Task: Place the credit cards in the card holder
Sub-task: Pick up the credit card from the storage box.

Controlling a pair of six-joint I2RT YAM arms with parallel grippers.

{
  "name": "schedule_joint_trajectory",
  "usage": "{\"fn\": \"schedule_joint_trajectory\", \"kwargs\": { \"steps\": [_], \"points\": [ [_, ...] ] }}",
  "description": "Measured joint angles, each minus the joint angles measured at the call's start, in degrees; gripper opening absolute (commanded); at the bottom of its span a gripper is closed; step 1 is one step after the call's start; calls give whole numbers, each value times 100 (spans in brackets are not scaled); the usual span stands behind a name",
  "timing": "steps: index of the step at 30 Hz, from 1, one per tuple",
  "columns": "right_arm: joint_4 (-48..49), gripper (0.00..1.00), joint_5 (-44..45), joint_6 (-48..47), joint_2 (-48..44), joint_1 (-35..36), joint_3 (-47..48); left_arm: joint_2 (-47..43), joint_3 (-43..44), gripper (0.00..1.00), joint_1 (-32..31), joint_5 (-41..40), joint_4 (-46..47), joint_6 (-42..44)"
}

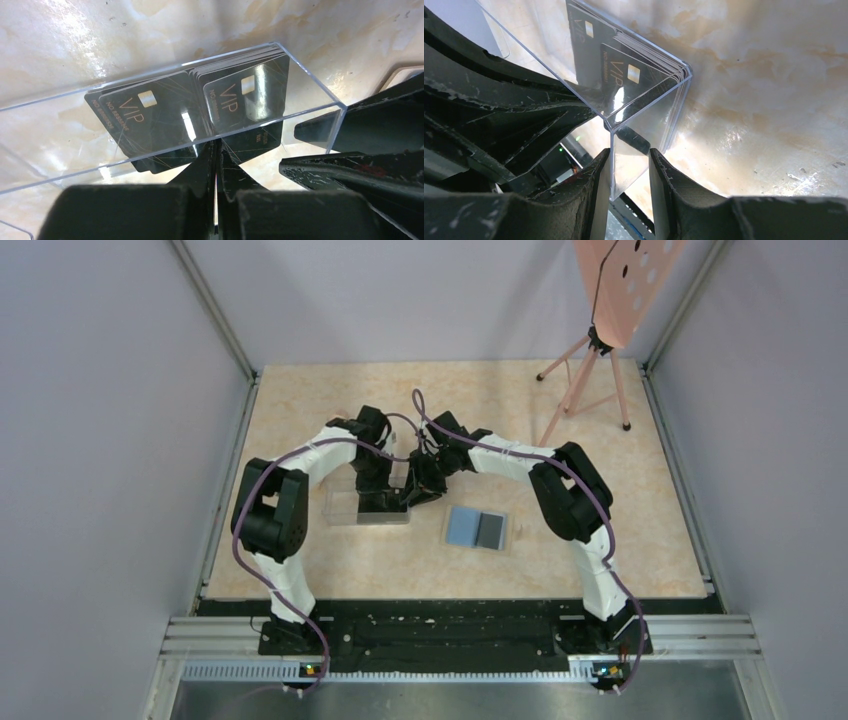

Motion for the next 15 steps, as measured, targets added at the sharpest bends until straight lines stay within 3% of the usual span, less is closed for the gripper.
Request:
{"fn": "schedule_joint_trajectory", "kwargs": {
  "steps": [7, 15],
  "points": [
    [0, 33, -2, -2, 0, 0, 0, -2, 203, 0, -15, 17, -214, 0],
    [0, 33, -4, -2, 0, 0, 0, -2, 243, 20, -15, 125, -234, -26]
  ]
}}
